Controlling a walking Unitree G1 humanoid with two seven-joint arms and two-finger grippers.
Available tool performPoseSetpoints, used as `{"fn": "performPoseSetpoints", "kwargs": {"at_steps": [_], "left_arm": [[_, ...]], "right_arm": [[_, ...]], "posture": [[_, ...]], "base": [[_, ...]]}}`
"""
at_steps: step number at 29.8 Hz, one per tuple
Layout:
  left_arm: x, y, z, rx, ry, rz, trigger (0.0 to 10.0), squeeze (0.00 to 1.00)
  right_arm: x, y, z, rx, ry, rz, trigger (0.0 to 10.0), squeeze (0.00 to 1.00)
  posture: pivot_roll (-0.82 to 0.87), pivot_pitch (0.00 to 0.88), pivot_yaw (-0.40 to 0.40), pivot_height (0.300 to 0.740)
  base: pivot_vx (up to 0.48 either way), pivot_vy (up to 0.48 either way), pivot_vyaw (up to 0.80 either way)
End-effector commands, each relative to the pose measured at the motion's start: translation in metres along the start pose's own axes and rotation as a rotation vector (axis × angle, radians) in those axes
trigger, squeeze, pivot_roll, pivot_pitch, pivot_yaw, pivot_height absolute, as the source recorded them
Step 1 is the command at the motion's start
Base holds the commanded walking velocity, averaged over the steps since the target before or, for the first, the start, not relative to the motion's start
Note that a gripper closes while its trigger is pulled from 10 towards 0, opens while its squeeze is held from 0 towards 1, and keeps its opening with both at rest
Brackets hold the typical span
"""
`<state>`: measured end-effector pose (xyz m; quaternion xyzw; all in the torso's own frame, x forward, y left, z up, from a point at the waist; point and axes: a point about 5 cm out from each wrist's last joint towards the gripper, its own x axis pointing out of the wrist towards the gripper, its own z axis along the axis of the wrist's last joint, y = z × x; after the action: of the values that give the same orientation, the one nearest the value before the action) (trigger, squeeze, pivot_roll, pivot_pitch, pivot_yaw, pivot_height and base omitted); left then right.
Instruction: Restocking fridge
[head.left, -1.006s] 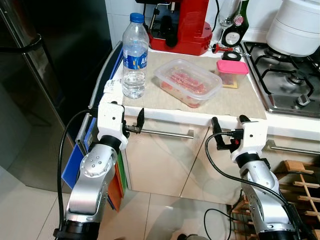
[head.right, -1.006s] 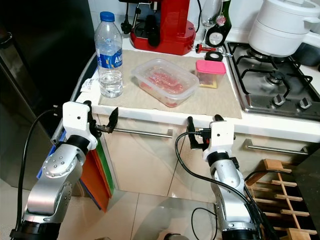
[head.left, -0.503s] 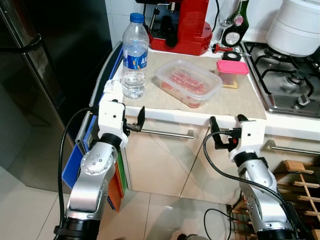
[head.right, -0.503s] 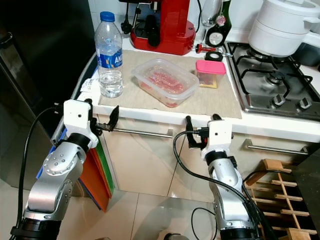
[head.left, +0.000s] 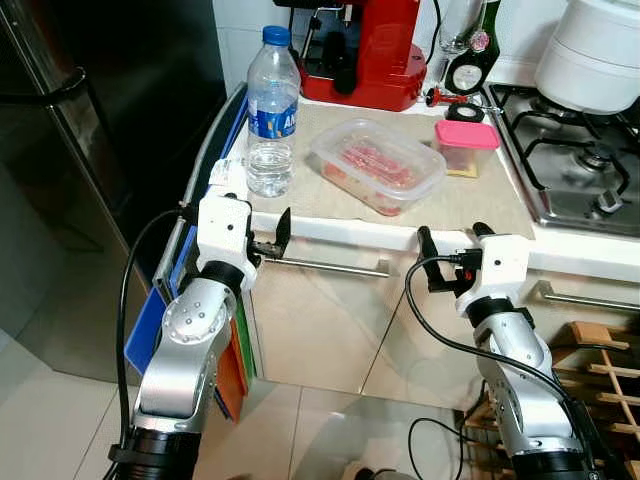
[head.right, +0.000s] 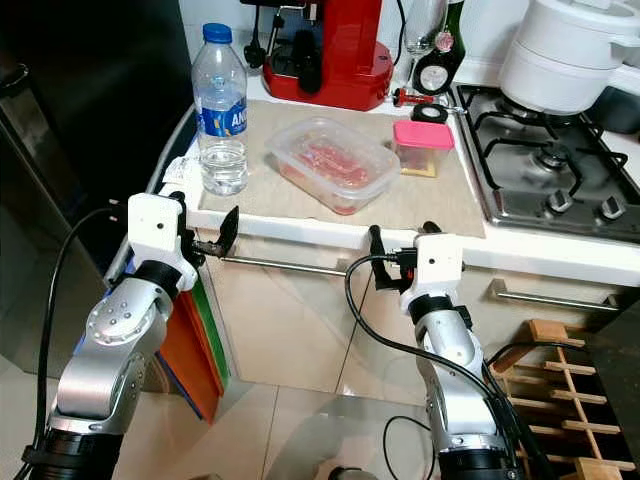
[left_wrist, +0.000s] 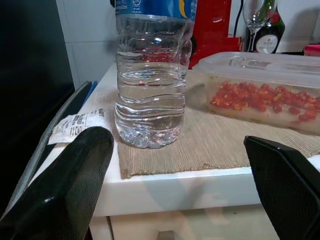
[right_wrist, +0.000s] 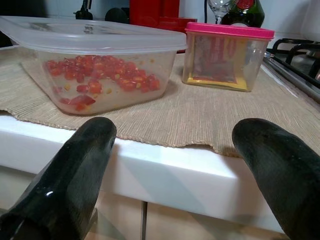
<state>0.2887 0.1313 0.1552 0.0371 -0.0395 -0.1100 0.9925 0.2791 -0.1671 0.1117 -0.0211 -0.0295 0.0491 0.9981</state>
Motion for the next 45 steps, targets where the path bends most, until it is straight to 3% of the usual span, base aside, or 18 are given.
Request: {"fn": "performPoseSetpoints", "kwargs": {"at_steps": [1, 15, 45], "left_arm": [[0.0023, -0.0016, -0.0003, 0.002, 0.002, -0.012, 10.0, 0.0], [0.004, -0.0033, 0.0008, -0.004, -0.002, -0.018, 10.0, 0.0], [0.0064, -0.0045, 0.0008, 0.031, -0.001, -0.019, 10.0, 0.0]], "right_arm": [[0.0005, -0.0056, 0.0025, 0.0, -0.002, -0.017, 10.0, 0.0], [-0.0005, -0.0065, 0.0007, -0.005, 0.004, -0.015, 10.0, 0.0], [0.0001, -0.0033, -0.0005, -0.007, 0.004, -0.006, 10.0, 0.0]], "posture": [[-0.01, 0.0, -0.033, 0.74], [-0.02, 0.0, -0.034, 0.74], [-0.02, 0.005, -0.029, 0.74]], "base": [[0.0, 0.0, 0.0], [0.0, 0.0, 0.0], [-0.314, 0.0, 0.0]]}}
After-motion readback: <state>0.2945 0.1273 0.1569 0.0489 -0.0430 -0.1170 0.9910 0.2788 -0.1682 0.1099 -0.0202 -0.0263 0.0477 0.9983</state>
